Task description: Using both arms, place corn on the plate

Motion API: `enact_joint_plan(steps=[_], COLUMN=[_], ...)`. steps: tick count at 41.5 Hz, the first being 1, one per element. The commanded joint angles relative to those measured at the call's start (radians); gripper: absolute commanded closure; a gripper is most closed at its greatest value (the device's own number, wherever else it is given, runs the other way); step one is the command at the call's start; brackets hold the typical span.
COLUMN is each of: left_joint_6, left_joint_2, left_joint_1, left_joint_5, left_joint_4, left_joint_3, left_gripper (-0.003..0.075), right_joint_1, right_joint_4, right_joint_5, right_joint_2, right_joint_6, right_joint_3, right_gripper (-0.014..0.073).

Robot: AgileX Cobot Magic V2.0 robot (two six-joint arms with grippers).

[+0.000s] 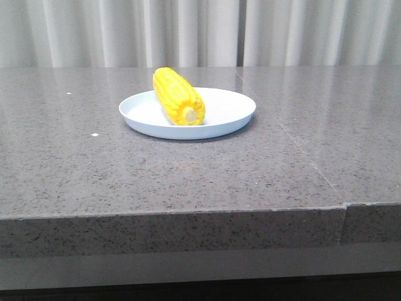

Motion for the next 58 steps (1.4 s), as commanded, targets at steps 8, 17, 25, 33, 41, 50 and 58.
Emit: enact_joint_plan(steps=[8,17,25,33,41,50,58], left_joint_6=[-0.007,-0.007,-0.007,-0.007,-0.007,-0.007,-0.007], left_joint_2=[-0.018,-0.018,-0.018,-0.018,-0.018,-0.018,-0.018], left_joint_1=[0.002,0.002,0.002,0.002,0.002,0.002,0.002], left_joint_5=[-0.091,-0.091,-0.091,-0.091,-0.091,-0.091,-0.091], left_joint_4=[-0.007,-0.007,-0.007,-0.007,-0.007,-0.007,-0.007], left_joint_3=[0.002,0.002,0.002,0.002,0.002,0.002,0.002], left_gripper=[0.0740,0.0740,0.0740,0.0740,0.0740,0.0740,0.0740], right_joint_1=[-0.002,-0.067,-0.268,-0.426,-0.506,-0.548,-0.548], right_joint_4=[-0.006,-0.033,0.070,0.080,0.090,0.090,0.091], right_joint_5=[-0.071,-0.209,-0.457,-0.646,-0.759,-0.805,-0.838], right_joint_2=[-0.004,-0.100,-0.310,-0.504,-0.653,-0.728,-0.727], right_joint_6=[-0.007,-0.008,-0.008,-0.007,0.003,0.003,0.004], right_joint_3=[-0.026,0.103,0.365,0.610,0.796,0.894,0.905], right_gripper=[0.0662,0.0660,0.0660,0.0660,0.0660,0.0660,0.0660])
